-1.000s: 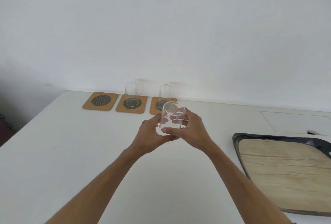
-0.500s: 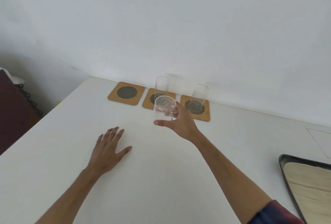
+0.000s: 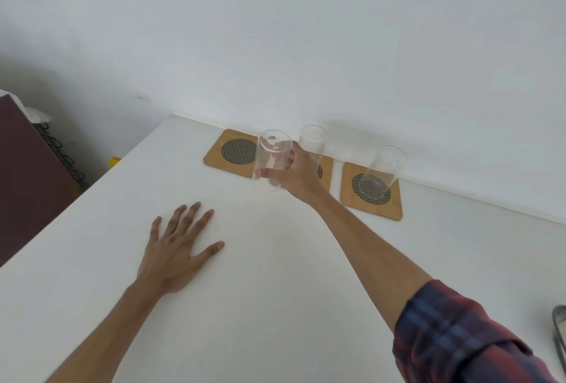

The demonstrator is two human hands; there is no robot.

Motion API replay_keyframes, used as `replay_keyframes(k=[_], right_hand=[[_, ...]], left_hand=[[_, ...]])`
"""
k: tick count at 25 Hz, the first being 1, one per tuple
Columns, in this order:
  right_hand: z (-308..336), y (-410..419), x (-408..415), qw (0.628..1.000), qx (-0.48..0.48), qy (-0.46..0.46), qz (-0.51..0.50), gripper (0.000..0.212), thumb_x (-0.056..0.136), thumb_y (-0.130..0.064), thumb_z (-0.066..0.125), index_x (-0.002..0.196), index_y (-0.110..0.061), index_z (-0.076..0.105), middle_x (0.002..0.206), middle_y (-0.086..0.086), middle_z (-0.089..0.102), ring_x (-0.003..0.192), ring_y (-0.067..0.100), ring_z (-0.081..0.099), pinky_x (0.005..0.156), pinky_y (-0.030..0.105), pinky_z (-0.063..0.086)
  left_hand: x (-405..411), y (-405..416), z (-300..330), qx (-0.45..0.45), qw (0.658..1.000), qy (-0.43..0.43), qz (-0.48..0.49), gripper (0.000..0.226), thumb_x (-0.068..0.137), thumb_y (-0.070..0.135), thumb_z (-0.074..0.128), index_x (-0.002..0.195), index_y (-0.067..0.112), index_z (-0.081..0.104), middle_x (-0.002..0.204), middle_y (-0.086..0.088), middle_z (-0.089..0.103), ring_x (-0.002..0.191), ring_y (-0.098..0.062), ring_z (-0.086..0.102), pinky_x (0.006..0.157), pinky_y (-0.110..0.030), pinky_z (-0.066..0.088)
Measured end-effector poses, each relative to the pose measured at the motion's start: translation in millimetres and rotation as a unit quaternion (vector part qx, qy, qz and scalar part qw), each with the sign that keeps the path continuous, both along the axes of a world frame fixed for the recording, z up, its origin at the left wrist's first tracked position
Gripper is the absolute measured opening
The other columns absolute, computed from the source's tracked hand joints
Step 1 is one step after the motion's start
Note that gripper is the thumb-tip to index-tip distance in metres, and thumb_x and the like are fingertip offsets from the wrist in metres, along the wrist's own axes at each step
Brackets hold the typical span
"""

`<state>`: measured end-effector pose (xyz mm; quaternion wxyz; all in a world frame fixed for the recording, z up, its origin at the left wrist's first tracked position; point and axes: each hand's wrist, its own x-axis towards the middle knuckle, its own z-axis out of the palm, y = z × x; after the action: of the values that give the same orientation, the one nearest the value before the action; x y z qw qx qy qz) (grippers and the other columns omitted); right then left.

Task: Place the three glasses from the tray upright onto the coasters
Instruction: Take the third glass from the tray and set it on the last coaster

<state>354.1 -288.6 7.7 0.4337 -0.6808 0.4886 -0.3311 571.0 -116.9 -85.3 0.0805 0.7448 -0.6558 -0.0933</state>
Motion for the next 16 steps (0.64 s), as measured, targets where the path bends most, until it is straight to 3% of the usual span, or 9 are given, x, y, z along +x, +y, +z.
replay_keyframes(k=[3, 7, 10, 16], right_hand=[[-10.0, -26.4, 23.4, 1.0, -0.002, -0.005, -0.005, 0.068, 0.065, -0.022, 0.093, 0.12, -0.011, 0.056, 0.113, -0.003, 0.063, 0.108, 0.019, 0.06, 0.08, 0.016, 0.049], [-19.8, -58.1, 58.3, 1.0, -0.014, 0.007, -0.014, 0.073, 0.064, -0.029, 0.093, 0.124, -0.015, 0.054, 0.102, -0.011, 0.062, 0.1, 0.011, 0.06, 0.074, 0.011, 0.044], [-24.4, -79.2, 76.8, 1.0, 0.0, 0.021, -0.003, 0.076, 0.064, -0.03, 0.093, 0.127, -0.016, 0.052, 0.114, 0.0, 0.063, 0.109, 0.017, 0.062, 0.086, 0.026, 0.048], [-34.2, -101.3, 93.4, 0.999, 0.013, 0.051, -0.002, 0.079, 0.061, -0.034, 0.094, 0.125, -0.017, 0.051, 0.108, 0.0, 0.063, 0.1, 0.015, 0.06, 0.069, 0.021, 0.042]], left_hand=[[1.8, -1.5, -2.6, -0.004, 1.0, 0.013, 0.013, 0.08, 0.079, 0.082, 0.004, 0.15, 0.047, -0.001, 0.164, 0.013, -0.003, 0.15, -0.011, -0.008, 0.121, -0.046, -0.005], [2.8, -1.9, -4.6, -0.009, 1.0, 0.007, 0.018, 0.08, 0.079, 0.082, 0.003, 0.15, 0.047, -0.002, 0.163, 0.015, -0.004, 0.149, -0.01, -0.01, 0.121, -0.044, -0.006], [3.3, -2.6, -4.6, -0.01, 1.0, 0.011, 0.017, 0.079, 0.079, 0.082, 0.004, 0.15, 0.047, -0.001, 0.163, 0.015, -0.005, 0.149, -0.009, -0.011, 0.121, -0.044, -0.006], [2.9, -2.5, -4.1, -0.007, 1.0, 0.006, 0.018, 0.078, 0.079, 0.082, 0.003, 0.149, 0.049, -0.004, 0.163, 0.016, -0.007, 0.148, -0.008, -0.014, 0.121, -0.043, -0.006]])
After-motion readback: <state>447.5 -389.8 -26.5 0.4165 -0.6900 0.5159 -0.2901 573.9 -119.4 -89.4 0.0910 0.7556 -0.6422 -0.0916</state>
